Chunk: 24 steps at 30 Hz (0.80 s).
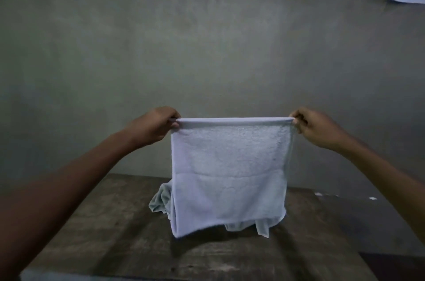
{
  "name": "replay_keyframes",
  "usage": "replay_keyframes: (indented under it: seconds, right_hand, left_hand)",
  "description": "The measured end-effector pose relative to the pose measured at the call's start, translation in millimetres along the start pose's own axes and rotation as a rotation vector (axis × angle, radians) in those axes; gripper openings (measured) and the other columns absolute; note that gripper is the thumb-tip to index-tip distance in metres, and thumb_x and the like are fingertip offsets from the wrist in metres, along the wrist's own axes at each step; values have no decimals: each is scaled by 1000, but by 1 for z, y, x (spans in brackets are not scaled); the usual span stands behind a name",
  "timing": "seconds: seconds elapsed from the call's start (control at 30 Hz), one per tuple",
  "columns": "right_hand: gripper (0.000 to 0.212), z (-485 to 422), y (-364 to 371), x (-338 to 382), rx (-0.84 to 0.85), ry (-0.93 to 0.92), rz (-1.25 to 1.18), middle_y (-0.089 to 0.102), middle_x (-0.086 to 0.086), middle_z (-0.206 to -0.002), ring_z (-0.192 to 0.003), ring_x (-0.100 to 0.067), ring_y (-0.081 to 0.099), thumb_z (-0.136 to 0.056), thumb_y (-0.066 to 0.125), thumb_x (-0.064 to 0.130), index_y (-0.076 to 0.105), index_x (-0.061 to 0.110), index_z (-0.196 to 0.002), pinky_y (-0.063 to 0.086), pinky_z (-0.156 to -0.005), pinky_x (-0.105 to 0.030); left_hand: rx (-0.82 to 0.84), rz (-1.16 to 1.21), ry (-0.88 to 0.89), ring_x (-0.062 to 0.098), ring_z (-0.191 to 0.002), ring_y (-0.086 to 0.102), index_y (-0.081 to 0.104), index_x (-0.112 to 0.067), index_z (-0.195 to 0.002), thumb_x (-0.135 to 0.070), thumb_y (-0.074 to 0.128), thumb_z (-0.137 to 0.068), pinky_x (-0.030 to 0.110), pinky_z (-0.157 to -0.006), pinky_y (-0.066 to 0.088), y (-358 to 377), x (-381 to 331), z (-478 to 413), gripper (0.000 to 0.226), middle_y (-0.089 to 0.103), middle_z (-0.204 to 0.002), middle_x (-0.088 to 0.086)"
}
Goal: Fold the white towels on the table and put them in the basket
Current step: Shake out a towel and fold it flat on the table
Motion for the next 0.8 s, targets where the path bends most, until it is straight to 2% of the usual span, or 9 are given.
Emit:
replay_keyframes:
  seconds: [0.1,0.2,0.23,0.33,0.37,0.47,0.6,0.67,0.8]
  right_hand:
    - [10,-2,-4,6,-38,-40,18,57,-4,-80,-74,-21,51,-92,52,3,61,4,-95,32,-65,-28]
    - [10,-4,-9,6,9,-20,15,58,-2,-71,-68,-21,55,-92,54,4,63,8,-94,35,-64,-28]
    - [10,-4,-13,6,-2,-11,10,58,-1,-69,-66,-22,55,-92,54,5,62,10,-94,37,-63,-29]
    - [13,-5,-9,12,139,17,-31,60,1,-62,-57,-13,55,-93,53,7,59,16,-86,42,-58,-25]
    - [15,-5,-8,13,162,31,-72,61,-1,-61,-55,-12,56,-94,53,8,59,18,-84,42,-57,-23]
    - [16,0,-13,17,195,45,-198,60,-6,-58,-53,-12,55,-94,53,10,60,19,-83,42,-61,-30]
    - [13,17,1,15,468,160,-318,59,-10,-60,-50,-8,48,-94,53,10,64,3,-92,31,-55,-28]
    - [14,22,9,10,498,197,-346,58,-11,-60,-49,-6,46,-94,52,8,64,-1,-93,28,-54,-28]
    - [14,28,44,-4,535,232,-315,60,-5,-61,-50,-4,49,-95,53,12,65,6,-92,31,-55,-25]
  left_hand:
    - [-94,109,-91,20,-66,59,66,-9,-83,-18,60,-86,22,-61,35,-13,9,-7,12,67,-77,12]
    - [44,390,-280,6,-63,56,67,-23,-75,-20,69,-84,24,-62,43,-9,27,-10,10,69,-74,5]
    - [36,414,-303,4,-62,55,67,-24,-73,-18,69,-85,22,-60,43,-11,29,-9,14,68,-72,2]
    - [-40,479,-329,2,-62,54,67,-23,-70,-13,67,-86,19,-60,43,-18,33,-8,18,66,-69,-6]
    - [-16,518,-339,1,-63,56,68,-22,-72,-12,67,-85,18,-62,45,-17,32,-7,17,68,-68,-9]
    - [94,628,-375,3,-66,59,71,-19,-75,-10,68,-82,17,-66,49,-11,31,4,12,70,-70,-7]
    - [294,893,-472,6,-68,64,76,-16,-76,-23,73,-72,16,-65,53,4,32,26,9,72,-75,-1]
    - [351,919,-503,7,-68,65,75,-12,-78,-26,75,-69,15,-64,52,16,34,34,17,72,-76,1]
    - [343,811,-513,5,-67,62,73,-10,-81,-31,77,-65,13,-62,50,44,42,45,26,70,-74,0]
Point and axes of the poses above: each hand's wrist, its own z-axis away from the middle knuckle, its own y-axis out of the palm, x = y × z, the point moved 7 cm from there along -z, towards the middle knuckle
